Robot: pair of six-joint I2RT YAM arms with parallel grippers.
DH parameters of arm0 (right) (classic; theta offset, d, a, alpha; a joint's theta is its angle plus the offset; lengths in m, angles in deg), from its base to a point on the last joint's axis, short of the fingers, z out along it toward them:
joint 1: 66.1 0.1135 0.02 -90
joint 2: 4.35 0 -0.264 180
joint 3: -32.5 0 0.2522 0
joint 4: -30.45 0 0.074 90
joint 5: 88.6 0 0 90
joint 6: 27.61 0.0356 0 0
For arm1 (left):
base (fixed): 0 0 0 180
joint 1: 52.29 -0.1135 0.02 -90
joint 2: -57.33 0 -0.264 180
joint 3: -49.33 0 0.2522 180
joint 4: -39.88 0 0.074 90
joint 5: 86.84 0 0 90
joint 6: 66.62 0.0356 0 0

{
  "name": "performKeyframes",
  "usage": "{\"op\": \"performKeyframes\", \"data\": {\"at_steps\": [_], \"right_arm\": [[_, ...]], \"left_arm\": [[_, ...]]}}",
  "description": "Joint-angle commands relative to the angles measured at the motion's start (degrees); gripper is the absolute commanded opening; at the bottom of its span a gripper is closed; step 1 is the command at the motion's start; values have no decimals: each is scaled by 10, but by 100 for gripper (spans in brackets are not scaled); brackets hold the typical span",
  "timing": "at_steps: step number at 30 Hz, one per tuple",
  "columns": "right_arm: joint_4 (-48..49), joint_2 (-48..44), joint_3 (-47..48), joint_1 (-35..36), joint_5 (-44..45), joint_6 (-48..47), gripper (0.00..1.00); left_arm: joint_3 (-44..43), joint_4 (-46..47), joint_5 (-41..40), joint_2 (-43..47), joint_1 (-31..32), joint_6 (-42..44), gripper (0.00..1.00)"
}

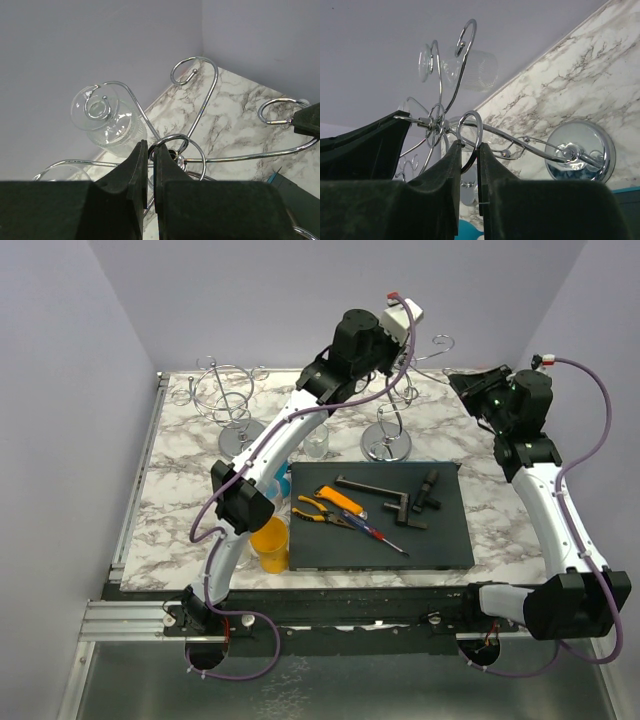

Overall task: Place the wine glass upside down on the wine glass rack
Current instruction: Adjust the wine rack at the center of the board.

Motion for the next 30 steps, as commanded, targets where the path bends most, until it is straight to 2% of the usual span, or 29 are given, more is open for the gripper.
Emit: {"op": "performKeyframes", "data": {"at_steps": [1,4,9,16,18,23,30], "right_arm": [[-168,27,-3,29,-50,-78,18],[-181,29,15,29,-42,-90,24],[-199,34,44,26,-36,-107,41],[-218,38,88,23,-32,-125,49],[-223,39,94,22,-31,-128,50],[-228,37,95,17,-30,-134,49],[-225,36,98,7,-33,-136,43]], "left_arm": [[19,65,-8,49,4,-17,8],[34,65,-2,66,4,-18,15],[53,65,-2,91,5,-17,31],[74,64,-14,121,4,-13,50],[80,63,-14,127,3,-13,55],[89,59,-3,134,1,-16,56],[49,19,79,95,-6,-8,67]]}}
